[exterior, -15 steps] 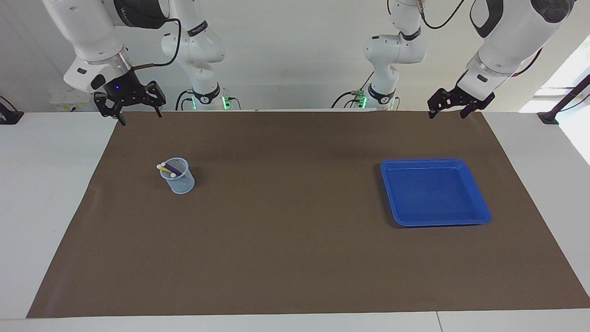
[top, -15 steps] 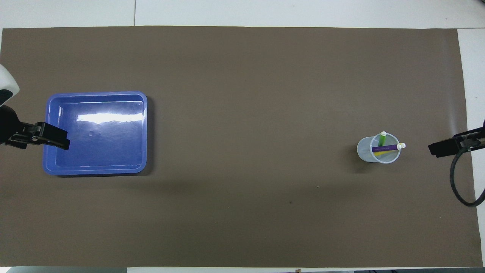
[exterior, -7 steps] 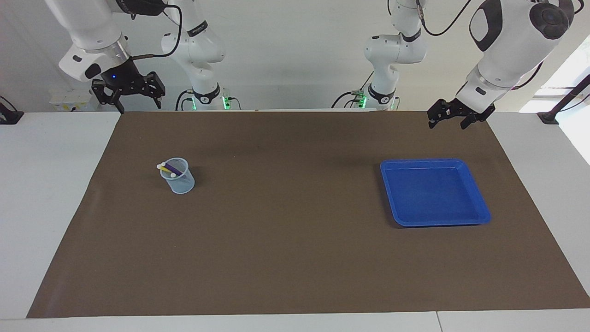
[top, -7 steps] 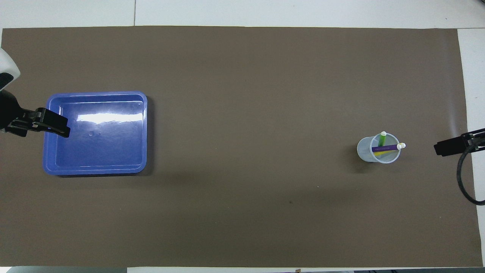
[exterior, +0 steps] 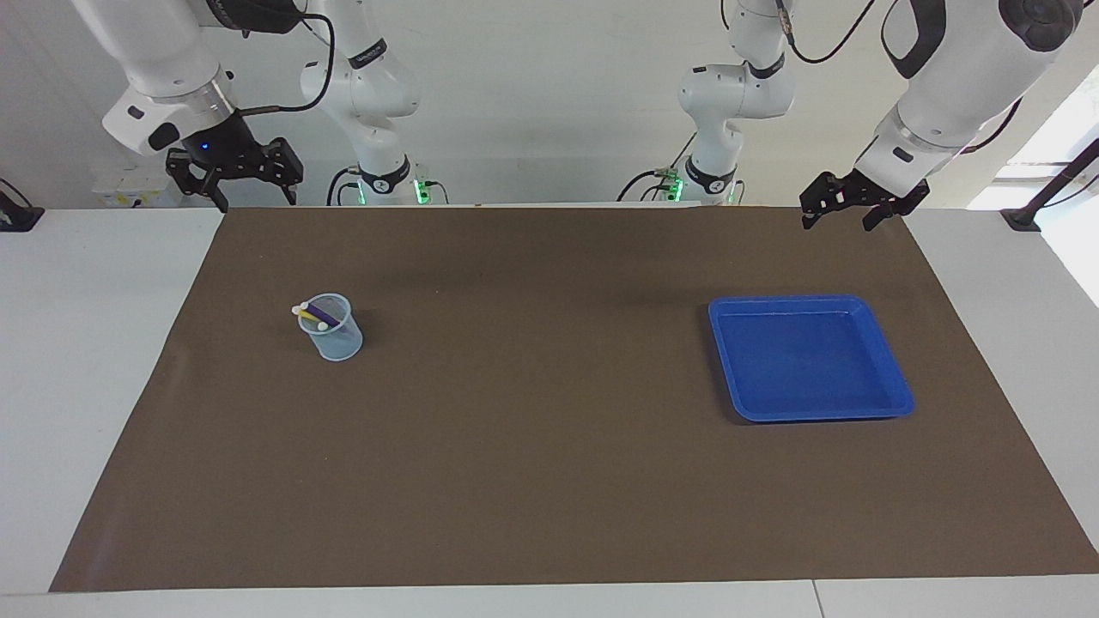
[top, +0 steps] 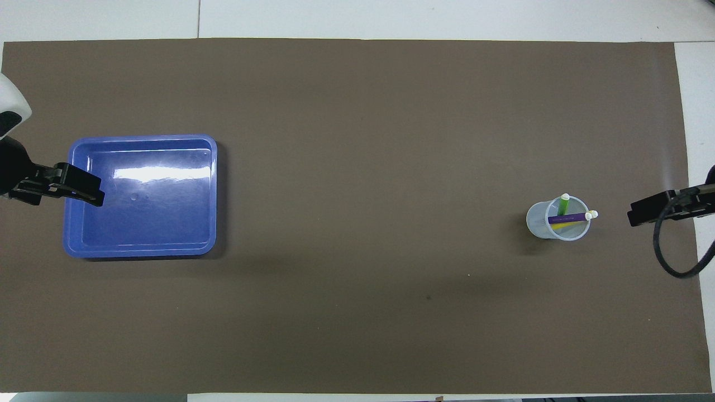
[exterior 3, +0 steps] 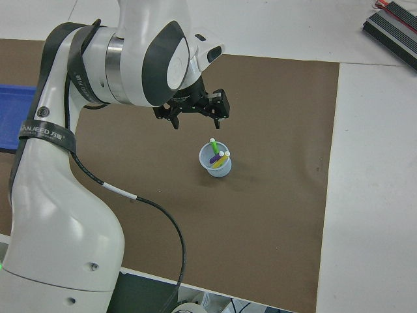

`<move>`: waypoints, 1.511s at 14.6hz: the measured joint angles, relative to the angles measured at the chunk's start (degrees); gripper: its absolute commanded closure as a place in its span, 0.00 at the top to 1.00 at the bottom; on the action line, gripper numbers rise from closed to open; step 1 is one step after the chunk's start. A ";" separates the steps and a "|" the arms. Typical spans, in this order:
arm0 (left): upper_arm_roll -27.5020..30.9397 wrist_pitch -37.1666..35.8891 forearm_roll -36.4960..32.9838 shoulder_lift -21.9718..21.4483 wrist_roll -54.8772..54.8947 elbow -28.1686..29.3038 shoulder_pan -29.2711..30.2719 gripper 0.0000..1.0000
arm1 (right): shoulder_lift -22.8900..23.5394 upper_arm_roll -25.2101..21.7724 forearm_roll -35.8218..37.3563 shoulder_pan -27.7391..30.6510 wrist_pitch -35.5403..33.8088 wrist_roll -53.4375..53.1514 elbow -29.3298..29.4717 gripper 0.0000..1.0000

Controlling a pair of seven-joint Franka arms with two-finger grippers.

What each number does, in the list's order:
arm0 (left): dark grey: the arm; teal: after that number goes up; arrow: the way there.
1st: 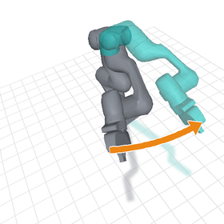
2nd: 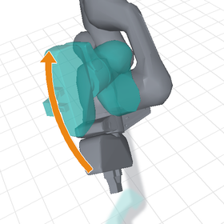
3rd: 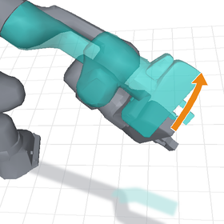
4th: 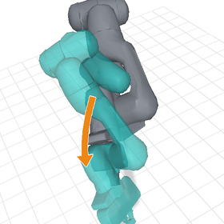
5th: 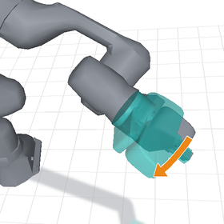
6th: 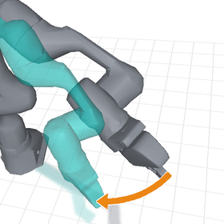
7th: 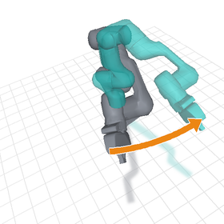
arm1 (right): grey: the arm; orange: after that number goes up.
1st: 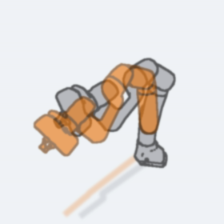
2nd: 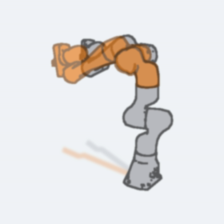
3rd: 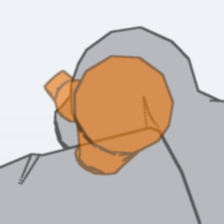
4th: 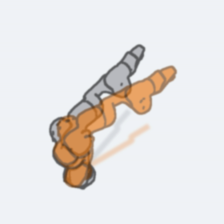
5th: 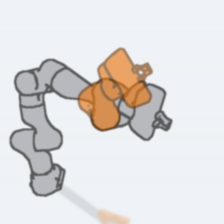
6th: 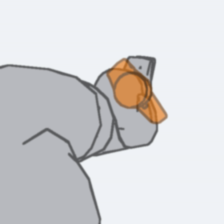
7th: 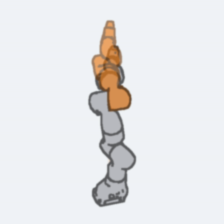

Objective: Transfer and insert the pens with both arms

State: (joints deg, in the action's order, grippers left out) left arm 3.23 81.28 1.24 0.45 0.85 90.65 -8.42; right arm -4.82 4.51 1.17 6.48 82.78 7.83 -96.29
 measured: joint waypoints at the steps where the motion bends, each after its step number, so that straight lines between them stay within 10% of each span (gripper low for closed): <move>1: 0.00 0.09 0.00 -0.01 0.00 0.00 0.00 1.00 | 0.97 -1.05 0.03 -1.09 -0.06 -0.42 1.17 1.00; 22: 0.06 0.51 0.00 -0.55 -0.19 0.00 0.27 1.00 | 1.57 -5.91 0.06 -5.47 1.76 -0.60 4.11 1.00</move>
State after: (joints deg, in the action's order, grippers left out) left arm 3.29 81.79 1.24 -0.10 0.66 90.65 -8.15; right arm -3.25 -1.41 1.22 1.01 84.53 7.23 -92.18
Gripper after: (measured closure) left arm 0.000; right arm 0.000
